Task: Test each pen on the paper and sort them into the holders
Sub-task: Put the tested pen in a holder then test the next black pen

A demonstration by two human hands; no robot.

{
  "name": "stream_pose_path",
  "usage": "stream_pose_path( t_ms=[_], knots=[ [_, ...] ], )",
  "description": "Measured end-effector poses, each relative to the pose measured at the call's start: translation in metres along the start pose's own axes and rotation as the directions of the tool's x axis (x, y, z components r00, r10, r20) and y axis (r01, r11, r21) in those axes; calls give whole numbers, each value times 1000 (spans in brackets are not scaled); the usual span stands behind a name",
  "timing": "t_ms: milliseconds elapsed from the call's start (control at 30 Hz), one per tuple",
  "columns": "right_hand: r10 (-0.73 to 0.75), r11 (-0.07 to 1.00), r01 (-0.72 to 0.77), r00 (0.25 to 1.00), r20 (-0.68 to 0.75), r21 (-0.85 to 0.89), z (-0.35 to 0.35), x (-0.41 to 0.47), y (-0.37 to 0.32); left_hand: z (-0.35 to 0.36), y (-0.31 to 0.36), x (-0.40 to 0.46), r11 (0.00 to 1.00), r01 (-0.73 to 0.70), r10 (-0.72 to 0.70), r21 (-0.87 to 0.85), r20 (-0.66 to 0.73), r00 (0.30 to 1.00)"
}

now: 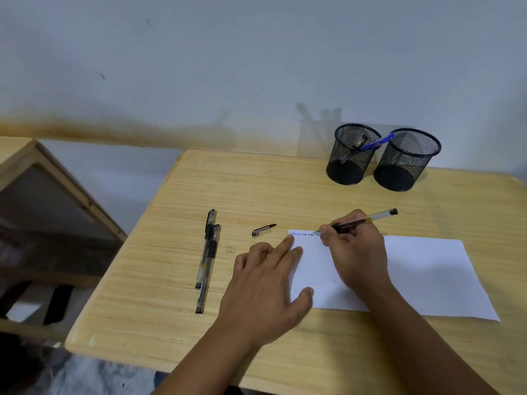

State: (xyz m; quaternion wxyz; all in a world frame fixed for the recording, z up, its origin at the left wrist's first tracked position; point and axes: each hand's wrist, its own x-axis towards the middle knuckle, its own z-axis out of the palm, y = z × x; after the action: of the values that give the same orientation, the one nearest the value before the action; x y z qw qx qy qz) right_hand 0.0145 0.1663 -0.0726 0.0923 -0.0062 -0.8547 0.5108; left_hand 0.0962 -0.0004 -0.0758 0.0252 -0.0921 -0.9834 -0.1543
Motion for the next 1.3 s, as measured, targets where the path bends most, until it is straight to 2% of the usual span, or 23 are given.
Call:
stream_pose_path(
  t_ms=[133, 200, 267, 433, 600, 667, 733, 800, 867, 1033, 1167, 1300],
  knots=[
    [134, 971, -128, 991, -16, 200, -7, 2, 0, 0, 0, 0, 1000, 14, -14, -6, 14, 1000],
    [212, 899, -204, 977, 24, 387, -13, 5, -2, -1, 1, 1, 1000, 23, -23, -5, 25, 999],
    [252, 832, -249, 966, 62, 496, -21, 8, -4, -2, 2, 2, 999, 35, -34, -21, 45, 998],
    [231, 839, -234, 971, 68, 490, -39, 1, -7, -7, 2, 5, 995, 55, -50, -80, 72, 996],
    [215, 850, -222, 974, 70, 478, -50, -16, -7, -18, 0, 5, 994, -19, 28, -104, 82, 996],
    [216, 834, -226, 973, 80, 502, -53, -22, -6, -20, -5, 6, 985, -10, 20, -171, 56, 998],
    [223, 821, -237, 971, 90, 519, -57, -26, -6, -23, -14, 11, 963, 33, -45, -267, -38, 998],
    [220, 812, -238, 971, 98, 533, -61, -30, -7, -23, -25, 20, 969, 75, -115, -235, -160, 980],
    [218, 804, -238, 971, 102, 545, -64, -32, -8, -26, -33, 31, 975, 151, -183, -161, -206, 961],
    [216, 805, -238, 971, 104, 544, -73, -36, -9, -34, -32, 47, 958, 288, -286, 1, -102, 953],
    [215, 802, -237, 971, 105, 549, -79, -37, -11, -39, -29, 49, 952, 305, -301, 7, -138, 944],
    [197, 788, -226, 974, 114, 573, -85, -36, -18, -45, -13, 44, 949, 209, -251, -235, -165, 954]
  ],
)
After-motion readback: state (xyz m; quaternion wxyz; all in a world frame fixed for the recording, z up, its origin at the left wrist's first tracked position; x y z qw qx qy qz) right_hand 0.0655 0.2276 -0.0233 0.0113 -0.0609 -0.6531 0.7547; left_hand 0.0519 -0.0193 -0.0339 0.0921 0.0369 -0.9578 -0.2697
